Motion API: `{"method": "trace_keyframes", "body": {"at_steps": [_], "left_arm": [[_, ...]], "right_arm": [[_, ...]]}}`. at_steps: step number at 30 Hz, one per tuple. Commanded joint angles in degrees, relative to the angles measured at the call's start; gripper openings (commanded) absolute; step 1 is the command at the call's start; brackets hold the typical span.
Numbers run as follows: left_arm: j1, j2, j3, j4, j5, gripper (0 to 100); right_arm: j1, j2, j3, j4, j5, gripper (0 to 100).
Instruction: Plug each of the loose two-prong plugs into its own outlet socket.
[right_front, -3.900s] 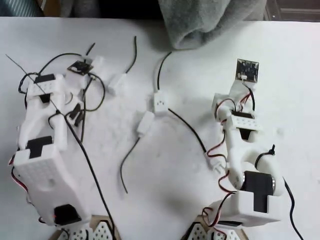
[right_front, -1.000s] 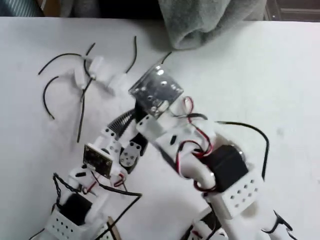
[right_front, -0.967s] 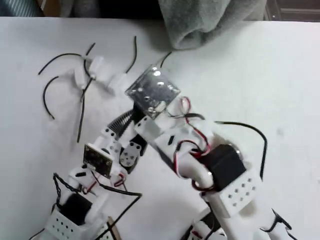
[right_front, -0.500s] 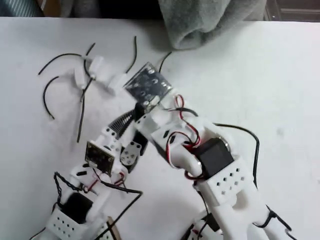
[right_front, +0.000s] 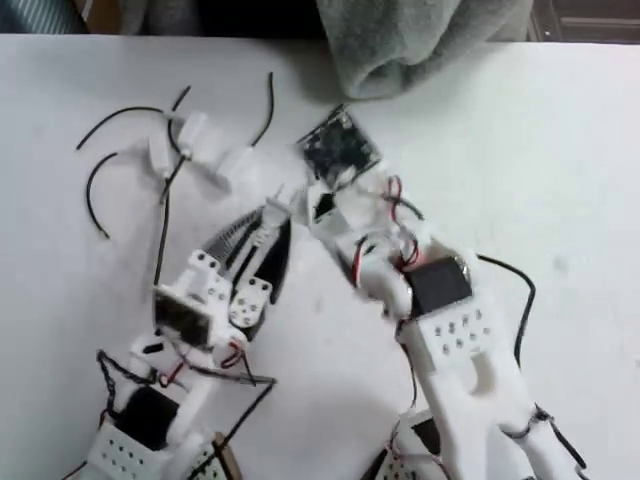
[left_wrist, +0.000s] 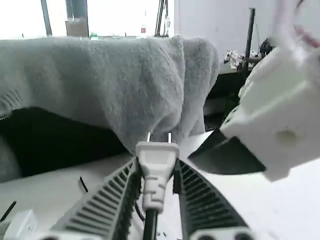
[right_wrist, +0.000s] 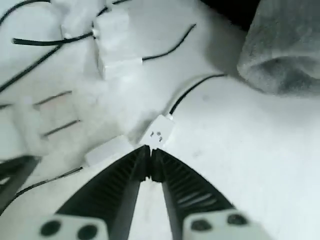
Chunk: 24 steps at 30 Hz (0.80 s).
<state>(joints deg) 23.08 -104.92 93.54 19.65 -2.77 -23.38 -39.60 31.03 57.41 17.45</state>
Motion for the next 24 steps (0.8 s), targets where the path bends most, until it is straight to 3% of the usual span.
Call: {"method": "trace_keyframes", "body": {"at_steps": [1,13,19,24], "left_arm": [[-0.92,0.22,-0.79,-1.14,-0.26,2],[-1.01,0.22,-0.26,-0.7,-0.26,2],[-1.01,0.22,-0.26,-0.7,-0.44,2],[-1.01,0.22,-0.26,-0.7,-0.53,2]], "right_arm": [[0.92,-0.75,-0.88,-0.84,0.53,1.9],[0.57,-1.01,-7.82,1.36,5.27,1.9],[-7.69,-0.75,-18.29,7.25,5.19,1.9],[-12.35,-0.13,-16.88,7.52,5.19,1.9]]}}
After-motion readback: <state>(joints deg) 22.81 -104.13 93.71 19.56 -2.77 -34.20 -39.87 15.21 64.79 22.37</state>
